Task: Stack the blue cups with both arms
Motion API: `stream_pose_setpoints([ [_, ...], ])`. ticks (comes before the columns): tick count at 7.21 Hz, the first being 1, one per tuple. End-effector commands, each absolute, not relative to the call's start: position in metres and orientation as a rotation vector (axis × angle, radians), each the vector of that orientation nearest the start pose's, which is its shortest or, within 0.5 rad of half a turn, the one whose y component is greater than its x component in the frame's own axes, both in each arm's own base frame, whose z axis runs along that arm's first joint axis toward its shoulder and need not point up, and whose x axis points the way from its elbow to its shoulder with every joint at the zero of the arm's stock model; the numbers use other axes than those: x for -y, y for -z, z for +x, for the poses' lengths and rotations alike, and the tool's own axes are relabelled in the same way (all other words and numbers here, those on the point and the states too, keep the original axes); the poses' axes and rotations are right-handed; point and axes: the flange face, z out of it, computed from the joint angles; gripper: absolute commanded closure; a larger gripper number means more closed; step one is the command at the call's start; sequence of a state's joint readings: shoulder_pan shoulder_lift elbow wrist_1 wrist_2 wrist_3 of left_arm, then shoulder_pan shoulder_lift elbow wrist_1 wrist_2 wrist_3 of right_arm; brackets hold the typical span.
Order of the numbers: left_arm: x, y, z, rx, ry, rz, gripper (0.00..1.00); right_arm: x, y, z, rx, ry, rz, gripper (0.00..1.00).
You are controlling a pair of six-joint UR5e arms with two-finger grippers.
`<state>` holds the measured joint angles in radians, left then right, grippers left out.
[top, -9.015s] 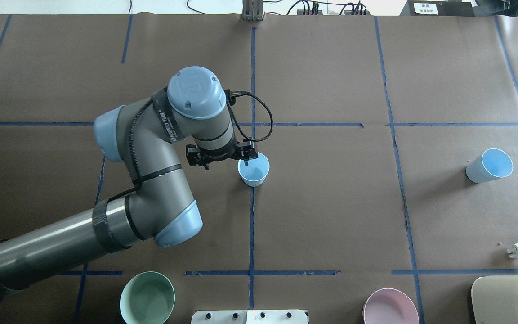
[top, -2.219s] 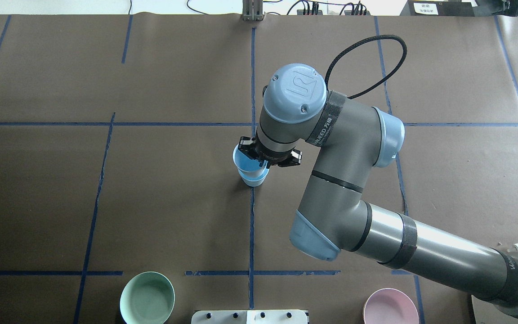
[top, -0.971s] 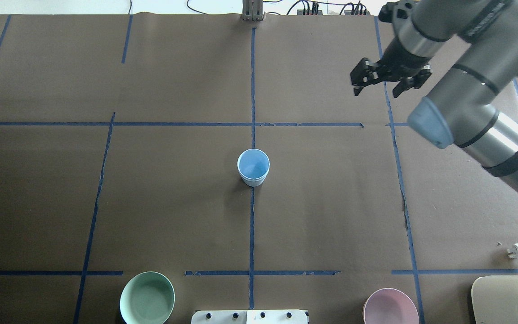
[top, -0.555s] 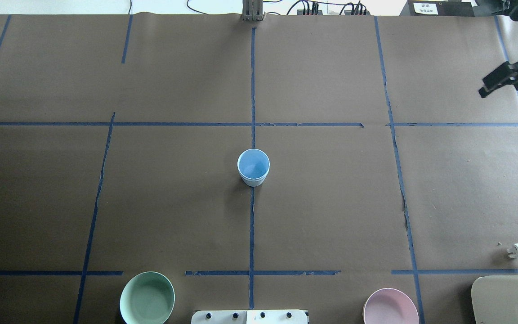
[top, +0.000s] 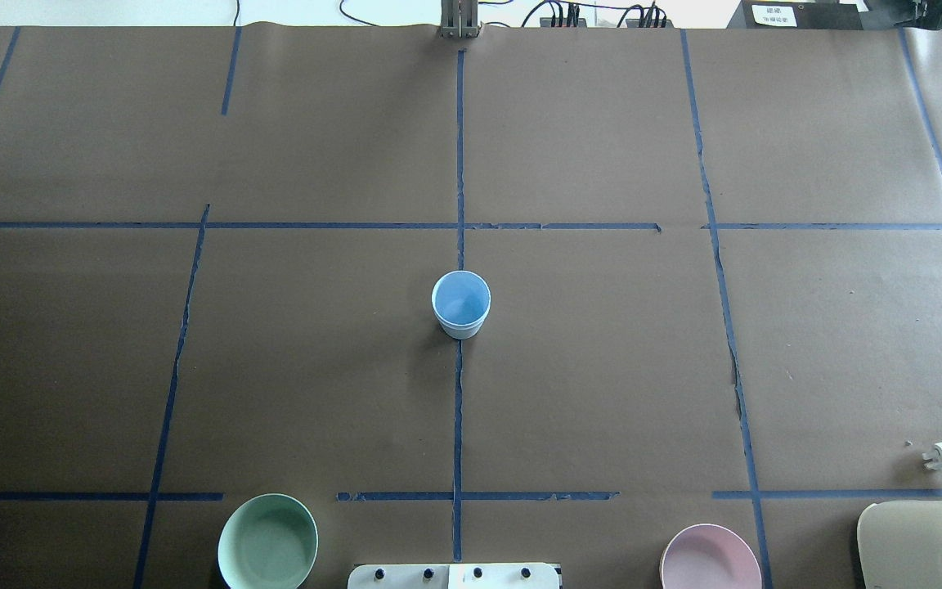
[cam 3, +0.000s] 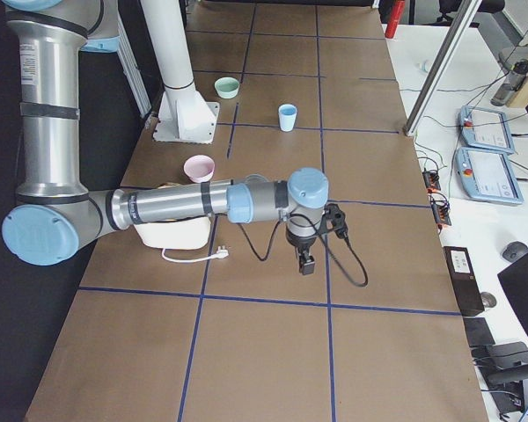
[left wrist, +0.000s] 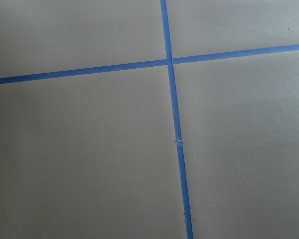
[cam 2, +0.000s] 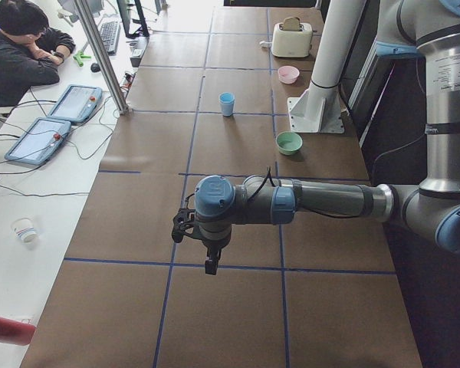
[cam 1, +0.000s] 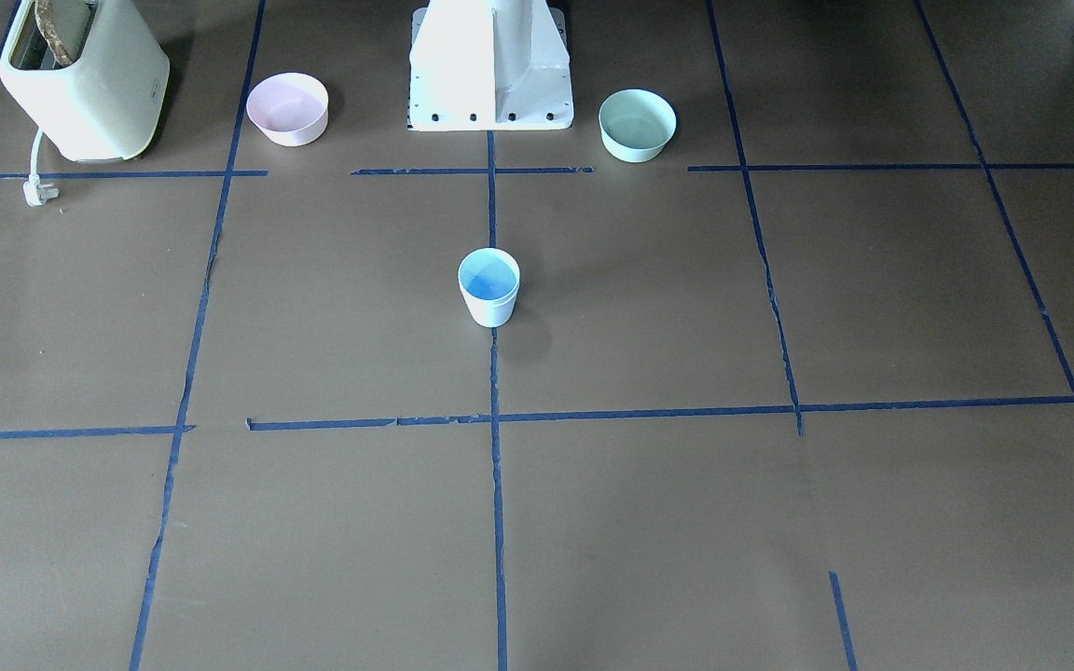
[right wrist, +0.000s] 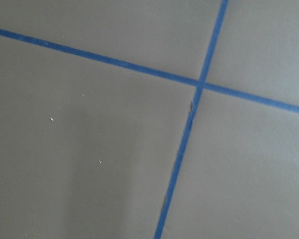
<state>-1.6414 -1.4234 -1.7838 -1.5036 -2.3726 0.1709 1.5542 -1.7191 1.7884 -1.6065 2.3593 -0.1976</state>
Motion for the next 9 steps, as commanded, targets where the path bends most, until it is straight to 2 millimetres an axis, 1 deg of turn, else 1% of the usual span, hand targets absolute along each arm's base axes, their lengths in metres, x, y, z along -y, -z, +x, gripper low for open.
stream_pose_setpoints([
  [1,0.423,-0.624,-0.092,-0.798,-0.094,0.099,0.0,0.379,-0.66,0.072,0.785,0.153,0.064,0.0],
  [2,0.423,-0.629,-0.091,-0.808,-0.096,0.096,0.0,0.381,-0.665,0.072,0.788,0.15,0.055,0.0],
  [3,0.424,-0.632,-0.091,-0.805,-0.099,0.107,0.0,0.382,-0.665,0.071,0.788,0.151,0.055,0.0],
  [4,0.418,-0.637,-0.092,-0.794,-0.094,0.095,0.0,0.383,-0.664,0.071,0.789,0.151,0.056,0.0],
  [5,0.417,-0.637,-0.091,-0.794,-0.096,0.095,0.0,0.382,-0.665,0.071,0.789,0.152,0.055,0.0],
  [6,0.417,-0.633,-0.091,-0.794,-0.101,0.105,0.0,0.383,-0.664,0.071,0.789,0.155,0.058,0.0],
  [9,0.413,-0.64,-0.091,-0.796,-0.094,0.089,0.0,0.383,-0.664,0.071,0.789,0.154,0.056,0.0],
])
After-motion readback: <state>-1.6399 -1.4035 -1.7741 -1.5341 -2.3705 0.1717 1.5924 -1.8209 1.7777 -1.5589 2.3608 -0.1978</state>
